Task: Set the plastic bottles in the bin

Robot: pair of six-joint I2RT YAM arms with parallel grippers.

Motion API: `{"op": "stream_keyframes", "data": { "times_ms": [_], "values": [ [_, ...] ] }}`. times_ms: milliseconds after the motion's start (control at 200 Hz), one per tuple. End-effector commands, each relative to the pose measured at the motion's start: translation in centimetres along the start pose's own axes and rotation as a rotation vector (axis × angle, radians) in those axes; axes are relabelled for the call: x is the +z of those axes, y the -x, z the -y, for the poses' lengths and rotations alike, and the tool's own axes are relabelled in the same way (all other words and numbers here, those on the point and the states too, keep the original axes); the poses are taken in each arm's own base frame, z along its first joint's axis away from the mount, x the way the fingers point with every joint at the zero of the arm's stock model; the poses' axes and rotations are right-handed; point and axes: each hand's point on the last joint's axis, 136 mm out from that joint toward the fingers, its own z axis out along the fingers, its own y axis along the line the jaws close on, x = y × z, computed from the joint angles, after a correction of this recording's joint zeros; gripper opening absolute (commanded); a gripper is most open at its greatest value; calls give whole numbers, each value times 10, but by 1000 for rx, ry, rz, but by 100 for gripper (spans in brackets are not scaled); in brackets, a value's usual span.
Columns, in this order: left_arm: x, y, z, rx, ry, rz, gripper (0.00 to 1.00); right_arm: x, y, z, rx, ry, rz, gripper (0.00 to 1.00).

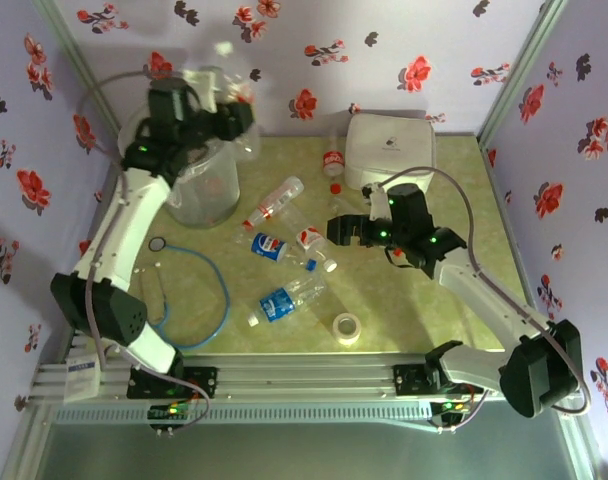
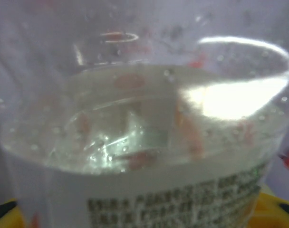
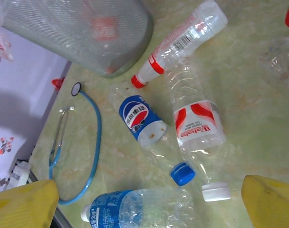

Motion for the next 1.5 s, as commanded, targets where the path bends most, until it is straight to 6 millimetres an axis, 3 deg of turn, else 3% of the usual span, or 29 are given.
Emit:
{"op": "stream_keyframes", "data": {
  "times_ms": [0, 105, 225, 415, 525, 645, 825, 1005, 1170, 1365, 1495],
  "values": [
    [-25, 16, -32, 102, 128, -42, 47, 8, -2, 15, 8, -47, -34, 99],
    [-24, 17, -68, 121, 225, -95, 44, 13, 2, 15, 1, -48, -38, 99],
    [-12, 3, -101, 105, 278, -173, 40, 14, 2, 19, -1, -61, -49, 99],
    [9, -33, -128, 110, 300, -306, 40, 10, -6, 26, -13, -102, -71, 99],
    [11, -44, -146, 66, 335, -334, 40, 6, -9, 29, -9, -116, -72, 99],
    [12, -55, -149, 52, 338, -379, 43, 3, -10, 30, -15, -132, -84, 99],
    [10, -68, -150, 52, 335, -440, 71, 5, -9, 31, -18, -130, -89, 99],
    [9, -62, -149, 63, 334, -429, 81, 8, -9, 31, -8, -127, -94, 99],
    [13, -65, -151, 60, 333, -436, 82, 5, -9, 35, -4, -155, -93, 99],
    [18, -73, -155, 48, 336, -446, 69, 3, -10, 39, 7, -175, -94, 99],
    [13, -69, -159, 61, 371, -426, 65, -10, -3, 64, 44, -299, -64, 99]
  ]
}}
